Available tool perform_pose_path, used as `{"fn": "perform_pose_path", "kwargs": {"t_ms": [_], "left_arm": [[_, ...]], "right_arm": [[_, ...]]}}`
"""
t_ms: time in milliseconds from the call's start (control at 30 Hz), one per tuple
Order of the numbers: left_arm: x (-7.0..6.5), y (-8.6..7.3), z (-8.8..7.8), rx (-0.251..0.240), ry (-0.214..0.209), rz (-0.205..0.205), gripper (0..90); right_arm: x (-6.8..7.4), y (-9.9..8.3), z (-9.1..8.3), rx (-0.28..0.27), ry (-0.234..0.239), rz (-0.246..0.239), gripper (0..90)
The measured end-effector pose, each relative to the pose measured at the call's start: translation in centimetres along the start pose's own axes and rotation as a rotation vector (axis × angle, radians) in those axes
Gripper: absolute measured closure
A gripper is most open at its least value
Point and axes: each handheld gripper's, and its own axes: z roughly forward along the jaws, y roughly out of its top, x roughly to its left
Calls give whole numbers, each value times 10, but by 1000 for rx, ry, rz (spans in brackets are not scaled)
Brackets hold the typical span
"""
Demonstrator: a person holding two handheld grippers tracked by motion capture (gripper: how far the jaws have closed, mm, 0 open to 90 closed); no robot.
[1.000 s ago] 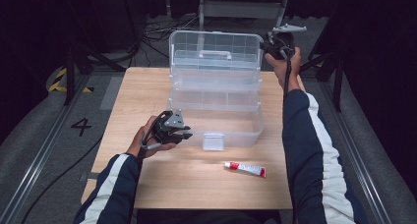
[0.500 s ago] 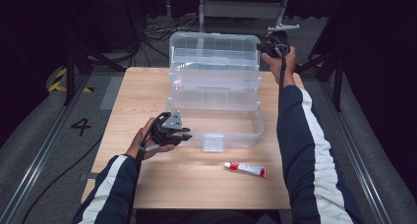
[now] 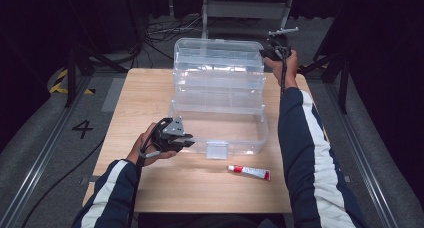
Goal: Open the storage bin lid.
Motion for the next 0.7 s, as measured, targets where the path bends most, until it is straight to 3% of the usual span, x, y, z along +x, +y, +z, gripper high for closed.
{"fn": "perform_pose_path", "kwargs": {"t_ms": [200, 267, 367, 533, 700], "left_arm": [[0, -3, -3, 0, -26, 20, 737], [1, -3, -2, 0, -24, 13, 736], [1, -3, -1, -7, -36, 7, 743], [-2, -2, -1, -1, -40, 7, 751], [-5, 0, 1, 4, -46, 16, 768]], "right_arm": [[-5, -12, 14, 135, -26, 71, 792], [-11, -18, 15, 146, 22, 120, 776], [-13, -23, 12, 160, 15, 92, 767], [-10, -25, -3, 125, 15, 12, 742], [-8, -23, -19, 90, 19, -26, 723]]}}
